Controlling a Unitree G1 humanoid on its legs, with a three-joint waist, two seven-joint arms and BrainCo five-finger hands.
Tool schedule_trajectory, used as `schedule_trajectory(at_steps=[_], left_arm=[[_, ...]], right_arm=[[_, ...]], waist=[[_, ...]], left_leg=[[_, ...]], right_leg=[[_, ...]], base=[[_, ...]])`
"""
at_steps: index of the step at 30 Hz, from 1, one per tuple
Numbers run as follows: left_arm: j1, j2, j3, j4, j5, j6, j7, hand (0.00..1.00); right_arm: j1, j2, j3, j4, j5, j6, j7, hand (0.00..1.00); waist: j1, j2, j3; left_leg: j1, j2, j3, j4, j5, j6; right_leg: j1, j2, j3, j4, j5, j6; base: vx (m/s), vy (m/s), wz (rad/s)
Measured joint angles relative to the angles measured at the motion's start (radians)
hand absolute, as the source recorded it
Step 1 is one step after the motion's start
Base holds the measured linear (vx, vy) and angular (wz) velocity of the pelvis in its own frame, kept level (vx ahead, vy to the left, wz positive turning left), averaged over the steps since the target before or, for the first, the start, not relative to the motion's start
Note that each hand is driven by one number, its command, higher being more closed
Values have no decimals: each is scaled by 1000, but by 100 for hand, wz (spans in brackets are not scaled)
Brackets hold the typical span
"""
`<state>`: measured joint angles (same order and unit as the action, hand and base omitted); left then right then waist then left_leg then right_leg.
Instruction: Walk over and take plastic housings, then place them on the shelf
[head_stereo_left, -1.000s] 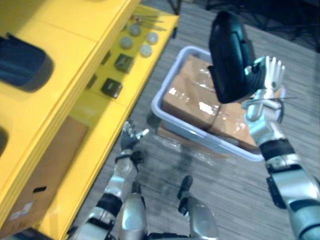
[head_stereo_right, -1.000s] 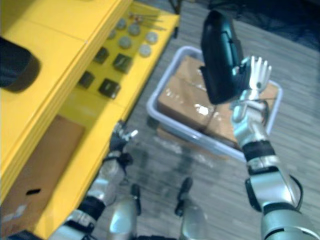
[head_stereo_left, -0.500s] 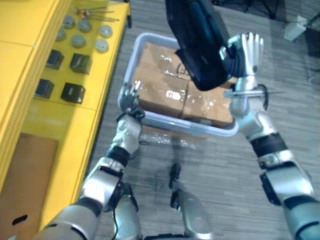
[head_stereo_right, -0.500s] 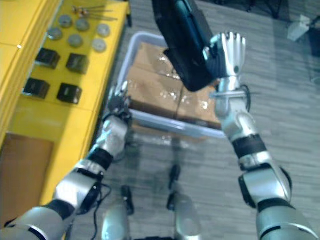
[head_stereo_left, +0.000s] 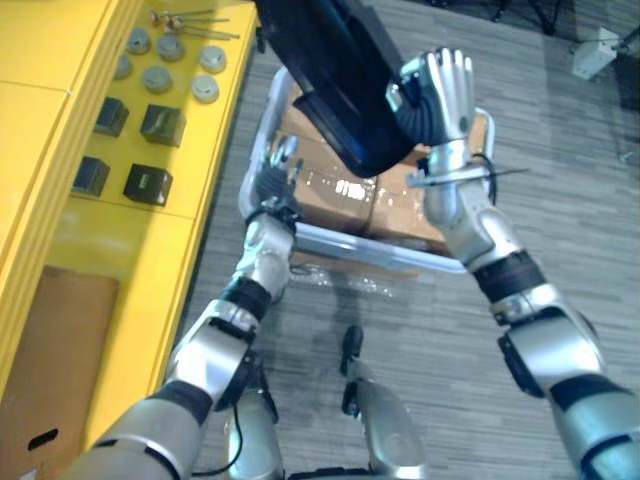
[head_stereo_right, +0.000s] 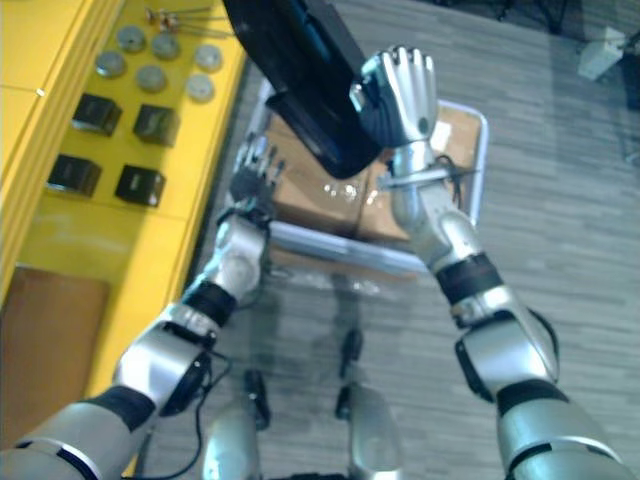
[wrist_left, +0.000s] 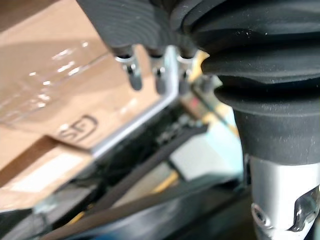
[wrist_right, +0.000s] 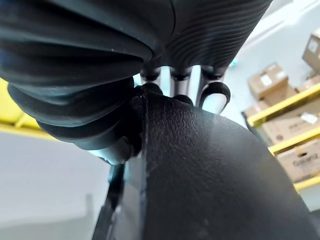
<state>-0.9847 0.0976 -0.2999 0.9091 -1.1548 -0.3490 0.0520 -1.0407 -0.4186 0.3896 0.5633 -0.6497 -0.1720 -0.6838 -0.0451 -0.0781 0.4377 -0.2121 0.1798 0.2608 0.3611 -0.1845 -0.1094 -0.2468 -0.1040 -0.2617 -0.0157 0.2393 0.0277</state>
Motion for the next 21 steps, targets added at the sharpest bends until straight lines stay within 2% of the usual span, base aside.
schedule_trajectory(at_steps=[3, 7, 11, 15, 18, 19, 21], left_arm=[[0, -8, -20, 0, 53, -19, 1, 0], [-8, -19, -29, -4, 102, -21, 7, 0], [-8, -40, -38, -23, 112, -21, 7, 0], [-8, -60, -44, -45, 112, -31, 22, 0], [-7, -67, -55, -46, 114, -46, 63, 0], [-3, -67, -59, -46, 115, -51, 84, 100], [11, -67, -64, -48, 116, -58, 107, 100]], right_arm=[[-7, 10, 15, 4, 23, 0, 0, 100], [-17, 43, 22, 4, 48, 0, 1, 100], [-40, 70, 64, 7, 66, -1, 9, 100], [-39, 96, 82, 8, 88, -5, 17, 100], [-32, 112, 82, 7, 108, -20, 16, 100], [-20, 118, 82, 3, 113, -23, 15, 100], [18, 130, 82, -18, 132, -26, 27, 100]], waist=[[0, 2, 1], [-1, 12, 7], [-1, 44, 26], [-2, 47, 27], [-2, 47, 27], [-2, 47, 27], [-2, 47, 27]], left_leg=[[-4, 0, 0, 10, -6, 1], [-33, 1, -2, 26, -9, 2], [-32, -3, -2, 27, -9, 3], [-31, -6, -2, 27, -8, 3], [-29, -13, -3, 27, -8, 3], [-25, -16, -3, 27, -8, 3], [-14, -19, -2, 25, -8, 4]], right_leg=[[-1, -1, 3, -2, 1, 1], [-21, -1, 3, -6, 11, -1], [-19, -3, 4, -9, 14, 0], [-16, -5, 4, -14, 17, 1], [-8, -10, 5, -27, 26, 2], [-4, -13, 6, -28, 28, 3], [5, -15, 10, -29, 28, 4]], base=[[-47, 78, -2], [-32, 55, -1], [-11, 66, 1], [-23, 61, 1], [-38, 74, 1], [-39, 82, -1], [-43, 89, -3]])
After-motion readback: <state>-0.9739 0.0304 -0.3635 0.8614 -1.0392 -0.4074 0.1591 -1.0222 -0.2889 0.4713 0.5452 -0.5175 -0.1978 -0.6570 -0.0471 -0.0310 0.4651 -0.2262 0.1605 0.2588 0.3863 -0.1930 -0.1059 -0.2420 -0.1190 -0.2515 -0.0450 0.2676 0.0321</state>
